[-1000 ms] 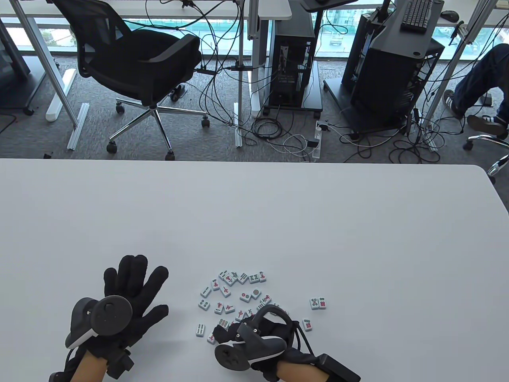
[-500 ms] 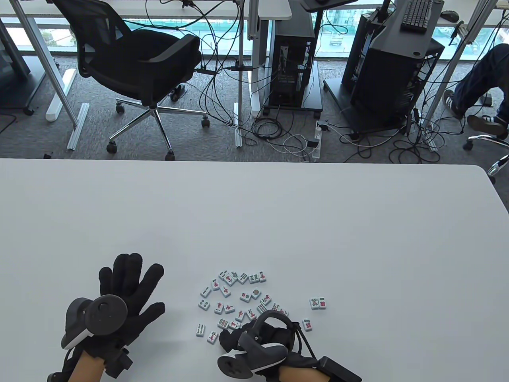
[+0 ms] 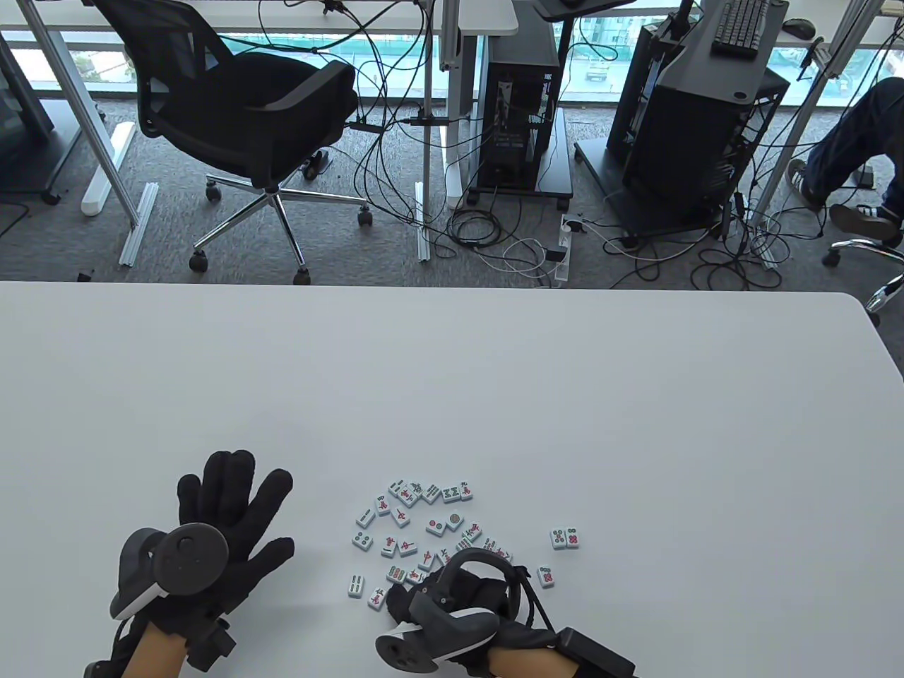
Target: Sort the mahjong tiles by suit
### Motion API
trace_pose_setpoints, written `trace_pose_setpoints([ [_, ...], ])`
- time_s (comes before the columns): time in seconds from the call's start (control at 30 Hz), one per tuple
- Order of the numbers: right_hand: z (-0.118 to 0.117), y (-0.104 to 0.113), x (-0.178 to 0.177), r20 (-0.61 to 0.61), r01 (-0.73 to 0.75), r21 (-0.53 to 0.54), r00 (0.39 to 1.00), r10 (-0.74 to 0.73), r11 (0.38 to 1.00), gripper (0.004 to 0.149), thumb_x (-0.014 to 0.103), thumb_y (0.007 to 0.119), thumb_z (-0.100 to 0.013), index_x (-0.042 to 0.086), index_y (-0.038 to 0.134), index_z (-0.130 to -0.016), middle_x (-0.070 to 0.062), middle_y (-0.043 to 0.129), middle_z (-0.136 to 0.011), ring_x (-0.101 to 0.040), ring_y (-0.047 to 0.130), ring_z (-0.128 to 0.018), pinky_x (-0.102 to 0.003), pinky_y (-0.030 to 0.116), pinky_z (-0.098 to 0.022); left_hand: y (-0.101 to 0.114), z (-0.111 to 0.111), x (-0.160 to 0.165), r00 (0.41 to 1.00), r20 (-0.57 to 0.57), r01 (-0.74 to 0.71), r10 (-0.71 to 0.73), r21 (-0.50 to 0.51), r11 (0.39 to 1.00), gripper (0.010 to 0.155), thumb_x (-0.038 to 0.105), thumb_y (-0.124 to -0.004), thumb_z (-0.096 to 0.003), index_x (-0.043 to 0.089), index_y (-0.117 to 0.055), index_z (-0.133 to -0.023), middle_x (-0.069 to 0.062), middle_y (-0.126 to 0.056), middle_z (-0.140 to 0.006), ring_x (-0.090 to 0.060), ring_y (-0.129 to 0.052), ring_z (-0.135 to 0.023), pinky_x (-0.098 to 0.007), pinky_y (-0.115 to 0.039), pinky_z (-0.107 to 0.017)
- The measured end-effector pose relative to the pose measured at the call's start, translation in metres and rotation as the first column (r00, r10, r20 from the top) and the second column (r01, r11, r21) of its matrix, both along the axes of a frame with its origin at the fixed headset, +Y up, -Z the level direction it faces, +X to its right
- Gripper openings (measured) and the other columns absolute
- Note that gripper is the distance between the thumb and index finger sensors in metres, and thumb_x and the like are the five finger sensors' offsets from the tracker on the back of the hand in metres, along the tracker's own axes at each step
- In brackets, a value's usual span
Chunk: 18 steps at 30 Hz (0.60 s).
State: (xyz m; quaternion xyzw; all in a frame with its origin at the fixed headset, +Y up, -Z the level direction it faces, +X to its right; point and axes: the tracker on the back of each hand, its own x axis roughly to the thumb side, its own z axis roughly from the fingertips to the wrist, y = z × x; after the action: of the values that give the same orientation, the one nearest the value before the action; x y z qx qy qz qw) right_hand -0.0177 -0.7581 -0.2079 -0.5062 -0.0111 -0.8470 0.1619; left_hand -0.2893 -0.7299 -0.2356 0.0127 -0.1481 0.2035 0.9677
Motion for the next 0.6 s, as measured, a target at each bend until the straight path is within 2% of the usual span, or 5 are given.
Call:
trace_pose_setpoints([
  [0.13,0.002,-0.001,-0.012,-0.021,-0.09,0.021,0.996,0.09,0.996,0.055,0.036,0.09,-0.039,0.015,0.081,-0.089,-0.002,0.097,-0.039,-0.011,0.087,-0.01,-0.026,0.079,-0.007,0.0,0.0,0.0,1.0,0.0,0.001,-0.001,0.0,1.0,0.078,0.076,-0.053,-0.0454,0.05,-0.017,-0.11,0.023,0.019,-0.107,-0.01,0.024,-0.106,-0.05,0.013,-0.071],
  [0.27,0.002,-0.002,-0.013,-0.032,-0.077,0.014,0.996,0.078,0.997,0.056,0.038,0.09,-0.038,0.012,0.082,-0.087,-0.001,0.097,-0.037,-0.01,0.087,-0.009,-0.025,0.079,-0.006,0.0,0.0,0.001,1.0,0.002,0.003,-0.003,-0.002,1.0,0.078,0.076,-0.053,-0.0453,0.05,-0.017,-0.11,0.023,0.019,-0.107,-0.01,0.024,-0.106,-0.05,0.013,-0.071],
  [0.33,-0.003,-0.002,-0.008,-0.041,-0.028,-0.02,0.999,0.027,0.999,0.057,0.04,0.09,-0.038,0.011,0.083,-0.086,0.0,0.097,-0.038,-0.009,0.087,-0.009,-0.024,0.079,-0.007,0.0,0.0,0.001,1.0,0.002,0.002,-0.002,0.0,1.0,0.078,0.076,-0.053,-0.0453,0.05,-0.017,-0.11,0.023,0.019,-0.108,-0.01,0.024,-0.106,-0.05,0.013,-0.071],
  [0.43,-0.011,0.007,0.007,0.034,0.107,-0.082,0.994,-0.105,0.991,0.057,0.04,0.09,-0.038,0.009,0.083,-0.085,-0.001,0.097,-0.038,-0.009,0.088,-0.009,-0.024,0.079,-0.006,0.001,0.0,0.0,1.0,-0.001,-0.006,0.006,0.004,1.0,0.078,0.076,-0.053,-0.0453,0.05,-0.018,-0.11,0.023,0.019,-0.108,-0.01,0.024,-0.106,-0.05,0.014,-0.071],
  [0.6,-0.028,0.049,0.049,0.196,0.313,-0.023,0.933,-0.303,0.949,0.057,0.038,0.09,-0.038,0.009,0.082,-0.086,-0.002,0.097,-0.04,-0.011,0.089,-0.011,-0.026,0.08,-0.008,0.002,0.0,-0.001,1.0,-0.006,-0.011,0.011,0.007,1.0,0.078,0.075,-0.053,-0.0454,0.05,-0.017,-0.11,0.023,0.019,-0.108,-0.01,0.024,-0.105,-0.05,0.014,-0.071],
])
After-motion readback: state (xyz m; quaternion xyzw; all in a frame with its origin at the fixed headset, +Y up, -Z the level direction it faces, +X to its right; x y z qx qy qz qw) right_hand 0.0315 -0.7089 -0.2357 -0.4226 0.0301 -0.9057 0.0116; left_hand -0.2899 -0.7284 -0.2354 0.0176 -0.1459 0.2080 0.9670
